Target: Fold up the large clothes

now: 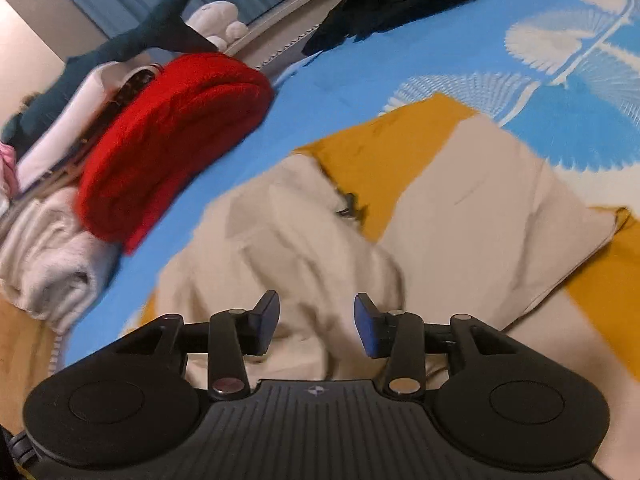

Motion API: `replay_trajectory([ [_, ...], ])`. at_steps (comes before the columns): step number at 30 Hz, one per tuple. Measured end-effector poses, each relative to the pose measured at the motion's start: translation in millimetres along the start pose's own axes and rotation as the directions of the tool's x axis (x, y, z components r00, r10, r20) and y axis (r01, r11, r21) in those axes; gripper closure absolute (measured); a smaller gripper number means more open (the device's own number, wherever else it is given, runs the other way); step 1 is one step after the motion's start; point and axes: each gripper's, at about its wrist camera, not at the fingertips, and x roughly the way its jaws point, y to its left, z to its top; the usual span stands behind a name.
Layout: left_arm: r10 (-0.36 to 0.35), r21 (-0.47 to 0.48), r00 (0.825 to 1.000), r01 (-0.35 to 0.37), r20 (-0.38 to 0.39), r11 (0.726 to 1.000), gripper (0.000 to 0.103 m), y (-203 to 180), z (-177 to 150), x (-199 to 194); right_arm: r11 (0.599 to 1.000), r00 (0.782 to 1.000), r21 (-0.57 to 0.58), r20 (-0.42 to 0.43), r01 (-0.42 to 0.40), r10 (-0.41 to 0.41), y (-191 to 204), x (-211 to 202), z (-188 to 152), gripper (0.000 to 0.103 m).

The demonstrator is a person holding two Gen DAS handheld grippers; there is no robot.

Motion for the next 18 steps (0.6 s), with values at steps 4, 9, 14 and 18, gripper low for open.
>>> replay_trajectory([
  [4,-0.041,-0.107,0.999,0.040,-0.005,0.993,0.062,16,-3,20,0.996,0.996,0.078,-0.079,0.042,-0.036,-18,19,-6,0.063],
  [9,-0.040,-0.078,0.995,0.047,0.086,0.996,0.102,14,10,0,0.979,0.990,0.159,-0.024,-0.130,0.135,-15,8,-4,0.101],
  [14,0.064,-0.028,0.998,-0.064,0.002,0.998,0.100,15,7,6,0.987,0.983,0.146,-0.180,0.066,-0.039,-25,28,-19,0.101],
  [18,0.106,-0.037,0.994,-0.106,-0.007,0.994,0.078,12,9,3,0.992,0.989,0.078,-0.119,0.095,-0.086,-9,12,-15,0.089],
])
